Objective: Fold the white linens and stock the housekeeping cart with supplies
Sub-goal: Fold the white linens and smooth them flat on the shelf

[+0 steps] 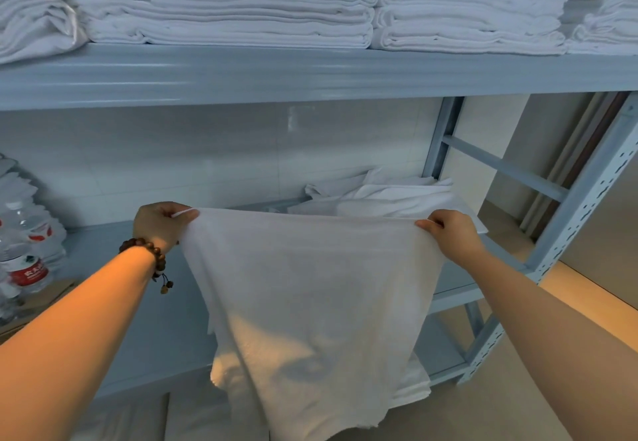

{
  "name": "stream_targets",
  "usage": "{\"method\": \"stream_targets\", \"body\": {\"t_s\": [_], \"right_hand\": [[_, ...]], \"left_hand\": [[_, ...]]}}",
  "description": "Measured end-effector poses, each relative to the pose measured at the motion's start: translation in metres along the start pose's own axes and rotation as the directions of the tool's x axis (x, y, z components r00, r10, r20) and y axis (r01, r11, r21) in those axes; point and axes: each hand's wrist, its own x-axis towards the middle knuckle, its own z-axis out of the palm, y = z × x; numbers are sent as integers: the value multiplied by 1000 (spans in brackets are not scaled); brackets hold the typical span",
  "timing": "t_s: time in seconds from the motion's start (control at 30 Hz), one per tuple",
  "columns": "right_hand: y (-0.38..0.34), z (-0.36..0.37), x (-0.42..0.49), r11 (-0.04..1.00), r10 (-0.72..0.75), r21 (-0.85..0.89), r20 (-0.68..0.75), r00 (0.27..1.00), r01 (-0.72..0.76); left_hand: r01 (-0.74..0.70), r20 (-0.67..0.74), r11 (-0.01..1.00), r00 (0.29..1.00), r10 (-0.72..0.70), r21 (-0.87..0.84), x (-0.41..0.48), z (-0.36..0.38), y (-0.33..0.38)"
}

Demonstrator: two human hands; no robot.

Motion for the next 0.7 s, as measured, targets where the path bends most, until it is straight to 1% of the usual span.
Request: {"method": "stream_targets", "body": {"t_s": [0.07,0.13,0.23,0.33,0.43,0.57,0.63,0.7], "right_hand": [[-2,-6,-3,994,65,89,68,996,-71],[-7,-13,-10,961,123,229,157,980,-157],[-27,-22,-27,890,126,399,249,960,-220],[-55,-28,-47,810,43,543,323,945,-223],[-82,-28,-63,744,-80,628,420,904,-226],[-109,-19,-78,659,-135,685,513,848,-309],[-116,-15,-82,654,-149,684,534,832,-322],[-118,-11,-84,657,-145,680,536,832,-324]], "left_hand": [[92,27,989,996,-90,-120,-10,11,6],[140,104,968,987,-120,-209,-25,23,17],[120,210,964,975,-70,-238,-53,39,40],[86,294,966,956,-11,-245,-85,58,64],[71,373,962,927,34,-263,-113,79,85],[34,453,966,887,89,-257,-142,101,102],[13,487,971,867,108,-239,-153,108,106],[-9,509,976,852,121,-217,-159,110,106]]}}
